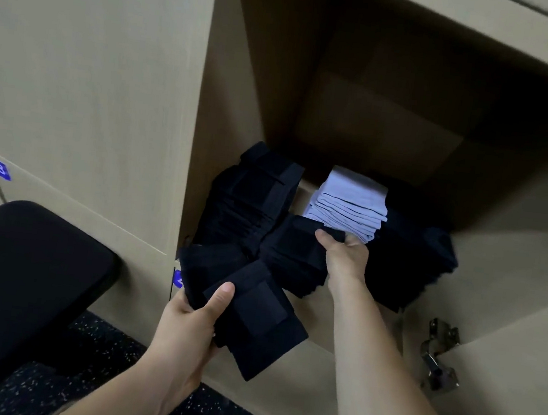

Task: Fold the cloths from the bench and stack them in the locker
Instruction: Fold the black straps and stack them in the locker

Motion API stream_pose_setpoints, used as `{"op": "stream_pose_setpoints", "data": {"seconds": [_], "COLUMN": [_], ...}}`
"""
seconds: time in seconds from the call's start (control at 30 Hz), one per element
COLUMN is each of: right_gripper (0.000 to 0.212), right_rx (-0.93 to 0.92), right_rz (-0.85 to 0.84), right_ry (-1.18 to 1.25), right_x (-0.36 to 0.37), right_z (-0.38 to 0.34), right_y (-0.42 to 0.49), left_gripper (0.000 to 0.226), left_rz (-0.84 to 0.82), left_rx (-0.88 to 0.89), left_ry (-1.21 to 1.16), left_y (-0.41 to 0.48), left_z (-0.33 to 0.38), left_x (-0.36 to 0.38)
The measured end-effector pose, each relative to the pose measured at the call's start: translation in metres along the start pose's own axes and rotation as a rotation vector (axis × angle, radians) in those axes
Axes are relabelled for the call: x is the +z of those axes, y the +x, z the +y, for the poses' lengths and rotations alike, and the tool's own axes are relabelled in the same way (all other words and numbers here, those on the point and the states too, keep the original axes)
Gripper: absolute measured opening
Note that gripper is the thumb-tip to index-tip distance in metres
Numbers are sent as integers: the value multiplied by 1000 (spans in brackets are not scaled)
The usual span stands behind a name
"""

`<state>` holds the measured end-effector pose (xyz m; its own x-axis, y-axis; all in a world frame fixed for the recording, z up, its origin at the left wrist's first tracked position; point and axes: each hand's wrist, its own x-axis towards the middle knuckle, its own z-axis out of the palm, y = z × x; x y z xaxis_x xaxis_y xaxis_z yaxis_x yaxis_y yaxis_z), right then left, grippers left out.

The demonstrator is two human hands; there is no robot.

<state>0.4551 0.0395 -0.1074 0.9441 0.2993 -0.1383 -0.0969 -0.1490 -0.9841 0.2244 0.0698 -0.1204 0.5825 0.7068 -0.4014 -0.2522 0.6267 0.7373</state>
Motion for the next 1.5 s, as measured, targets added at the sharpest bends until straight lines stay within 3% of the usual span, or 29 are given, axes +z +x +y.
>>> {"op": "stream_pose_setpoints", "data": {"seconds": [0.27,0.33,0.4,0.5,0.57,0.63,0.67,0.83,0.93,1.2,1.37,1.43,1.5], "right_gripper": [27,50,74,81,84,101,101,56,43,43,73,64,41], "right_rx": [-108,-128,-103,2,34,63,73,73,51,2,3,-51,-85], "right_rz": [86,85,34,-122,-183,-215,-230,-201,-188,-157,-94,-50,-86], "right_ry": [-329,-346,-232,-74,-193,-291,-305,-373,-386,-423,-369,-346,-293], "right_x": [9,7,0,-12,-17,-19,-19,-10,-8,-8,-18,-26,-34], "right_z": [11,13,14,21,23,22,20,7,8,17,6,-3,-12], "right_y": [-3,-8,-17,-30,-39,-43,-43,-39,-35,-42,-67,-89,-117], "left_gripper": [28,28,27,27,28,26,25,24,27,25,20,20,18], "left_rz": [-14,-19,-21,-27,-30,-35,-39,-45,-41,-37,-3,25,51], "left_rx": [-17,-9,-6,-2,1,-1,-2,-4,4,6,28,36,48], "left_ry": [12,18,20,23,23,19,19,15,13,21,0,-10,-10], "left_y": [0,0,-2,-5,-8,-10,-11,-12,-9,-12,-27,-33,-41], "left_z": [-4,-2,-2,-2,-2,-3,-4,-2,-1,0,15,21,26], "left_x": [-8,-8,-8,-8,-7,-7,-6,-7,-7,-9,-9,-10,-11]}}
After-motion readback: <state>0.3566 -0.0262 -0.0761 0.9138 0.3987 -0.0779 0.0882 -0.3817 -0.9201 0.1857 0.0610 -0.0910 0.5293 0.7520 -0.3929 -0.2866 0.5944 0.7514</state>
